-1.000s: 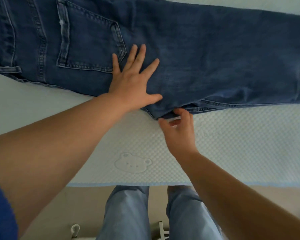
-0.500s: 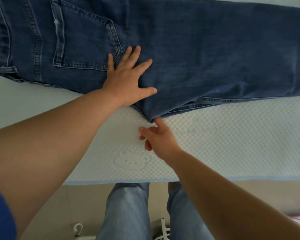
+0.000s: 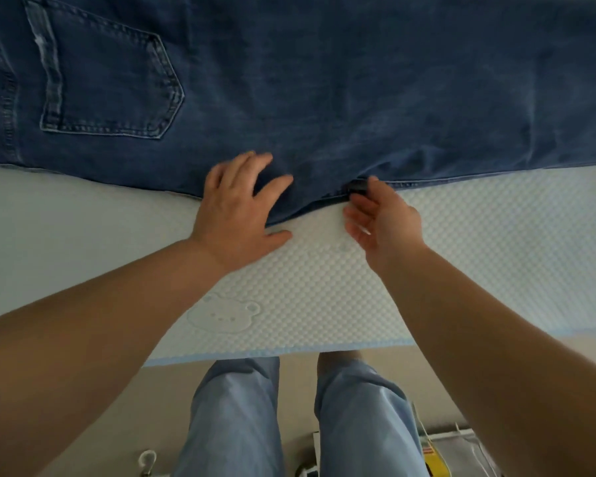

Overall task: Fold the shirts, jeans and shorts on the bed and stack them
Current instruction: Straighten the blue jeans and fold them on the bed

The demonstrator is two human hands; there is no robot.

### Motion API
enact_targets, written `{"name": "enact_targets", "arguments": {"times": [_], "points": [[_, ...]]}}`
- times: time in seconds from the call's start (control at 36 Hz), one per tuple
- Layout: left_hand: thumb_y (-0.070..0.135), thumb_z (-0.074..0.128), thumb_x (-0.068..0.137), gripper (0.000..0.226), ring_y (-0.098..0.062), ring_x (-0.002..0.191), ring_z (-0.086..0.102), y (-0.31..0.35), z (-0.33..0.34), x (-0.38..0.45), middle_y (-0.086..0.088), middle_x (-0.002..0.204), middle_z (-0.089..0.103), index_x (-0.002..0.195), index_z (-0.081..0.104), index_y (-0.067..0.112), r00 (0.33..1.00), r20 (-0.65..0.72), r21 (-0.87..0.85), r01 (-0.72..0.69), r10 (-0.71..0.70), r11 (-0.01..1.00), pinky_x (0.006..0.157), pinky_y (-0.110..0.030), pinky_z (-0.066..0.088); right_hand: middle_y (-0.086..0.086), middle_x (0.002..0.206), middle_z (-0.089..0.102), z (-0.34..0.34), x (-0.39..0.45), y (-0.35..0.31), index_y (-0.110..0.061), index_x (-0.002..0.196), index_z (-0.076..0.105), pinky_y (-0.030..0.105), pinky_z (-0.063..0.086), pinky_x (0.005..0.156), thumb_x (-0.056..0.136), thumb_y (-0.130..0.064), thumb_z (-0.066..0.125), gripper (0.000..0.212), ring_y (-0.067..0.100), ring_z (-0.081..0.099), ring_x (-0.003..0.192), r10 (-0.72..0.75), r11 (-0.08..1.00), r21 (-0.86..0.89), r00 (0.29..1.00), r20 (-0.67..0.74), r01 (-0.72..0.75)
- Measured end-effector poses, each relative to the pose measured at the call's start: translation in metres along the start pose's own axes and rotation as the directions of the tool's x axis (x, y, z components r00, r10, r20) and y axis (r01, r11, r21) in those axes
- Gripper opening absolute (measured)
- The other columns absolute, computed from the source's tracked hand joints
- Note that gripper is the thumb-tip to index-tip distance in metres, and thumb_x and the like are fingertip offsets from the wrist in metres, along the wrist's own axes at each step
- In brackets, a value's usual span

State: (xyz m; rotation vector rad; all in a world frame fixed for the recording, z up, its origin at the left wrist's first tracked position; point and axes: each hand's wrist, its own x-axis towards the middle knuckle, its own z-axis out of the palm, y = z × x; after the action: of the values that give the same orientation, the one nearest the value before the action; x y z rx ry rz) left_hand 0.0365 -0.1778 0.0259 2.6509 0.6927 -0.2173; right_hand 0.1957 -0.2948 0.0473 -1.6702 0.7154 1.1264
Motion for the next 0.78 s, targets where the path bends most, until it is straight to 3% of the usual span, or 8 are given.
{"name": "enact_targets", "arguments": {"times": [0.06,0.11,0.22,0.31,0.42,0.61,0.72,0.78], "points": [[0.035,0.083,0.062,0.055,-0.039,0.098,0.055,0.008,0.001,-0.005,-0.019,0.105,0.059,0.107,0.067,0.01,0.996,-0.089,0.001,0.028,-0.027,1.0,0.08,-0.048,0.041,-0.001,0.075,0.07,-0.003,0.001,-0.006,-0.017,0.088,0.065,0.023,0.052,0.053,0.088,-0.032,0.064,0.015,0.011,0.065,0.06,-0.03,0.999,0.023,0.997,-0.073,0.032],[0.025,0.081,0.065,0.038,-0.037,0.084,0.056,0.011,-0.001,-0.005,-0.016,0.09,0.058,0.097,0.069,0.01,0.988,-0.119,-0.026,0.099,-0.101,0.995,0.071,-0.043,0.041,-0.003,0.075,0.07,-0.007,0.004,-0.012,-0.018,0.093,0.065,0.022,0.052,0.053,0.087,-0.034,0.065,0.017,0.01,0.066,0.059,-0.062,0.996,0.053,0.995,-0.082,0.067],[0.002,0.073,0.064,0.033,-0.037,0.075,0.055,0.01,-0.006,-0.005,-0.016,0.083,0.056,0.096,0.068,0.007,0.972,-0.084,-0.052,0.216,-0.22,0.975,0.067,-0.043,0.04,-0.002,0.077,0.066,-0.016,0.01,-0.027,-0.016,0.092,0.059,0.019,0.049,0.051,0.088,-0.021,0.065,0.009,0.006,0.062,0.052,-0.074,0.985,0.146,0.993,-0.089,0.086],[-0.005,0.069,0.064,0.037,-0.038,0.073,0.055,0.012,-0.011,-0.008,-0.019,0.083,0.057,0.1,0.07,0.005,0.977,-0.098,-0.088,0.18,-0.189,0.98,0.064,-0.044,0.043,-0.003,0.067,0.066,-0.025,0.013,-0.04,-0.015,0.085,0.057,0.019,0.044,0.046,0.088,-0.009,0.06,0.008,0.008,0.061,0.05,-0.106,0.972,0.204,0.993,-0.044,0.113],[0.006,0.05,0.074,0.038,-0.038,0.074,0.057,0.005,-0.016,-0.02,-0.02,0.087,0.061,0.105,0.07,0.005,0.982,-0.141,-0.159,0.102,-0.125,0.982,0.064,-0.041,0.048,-0.002,0.055,0.063,-0.039,0.021,-0.049,-0.013,0.085,0.056,0.019,0.039,0.043,0.086,0.002,0.052,0.016,0.009,0.056,0.045,-0.119,0.949,0.294,0.993,-0.014,0.118],[0.027,0.043,0.077,0.046,-0.039,0.094,0.059,0.007,-0.007,-0.029,-0.02,0.105,0.062,0.11,0.071,0.011,0.983,0.012,-0.045,0.183,-0.182,0.982,0.08,-0.05,0.044,0.001,0.06,0.047,-0.057,0.035,-0.049,-0.013,0.076,0.046,0.017,0.031,0.04,0.081,0.008,0.036,0.024,0.011,0.042,0.04,-0.011,0.965,0.259,0.997,-0.074,0.03],[0.034,0.046,0.074,0.043,-0.036,0.099,0.059,0.008,-0.009,-0.036,-0.015,0.106,0.063,0.096,0.075,0.011,0.979,-0.004,-0.101,0.201,-0.203,0.974,0.087,-0.048,0.038,0.001,0.061,0.054,-0.07,0.031,-0.058,-0.013,0.077,0.055,0.017,0.04,0.042,0.082,-0.001,0.046,0.016,0.009,0.049,0.039,-0.078,0.992,0.075,0.968,-0.237,0.099],[0.032,0.05,0.077,0.036,-0.036,0.101,0.059,0.012,-0.012,-0.031,-0.015,0.104,0.065,0.085,0.076,0.009,0.979,-0.071,-0.173,0.175,-0.19,0.969,0.089,-0.046,0.037,0.0,0.069,0.061,-0.078,0.029,-0.058,-0.015,0.085,0.06,0.02,0.045,0.047,0.084,-0.012,0.055,0.006,0.009,0.053,0.043,-0.122,0.991,0.02,0.964,-0.236,0.13]]}}
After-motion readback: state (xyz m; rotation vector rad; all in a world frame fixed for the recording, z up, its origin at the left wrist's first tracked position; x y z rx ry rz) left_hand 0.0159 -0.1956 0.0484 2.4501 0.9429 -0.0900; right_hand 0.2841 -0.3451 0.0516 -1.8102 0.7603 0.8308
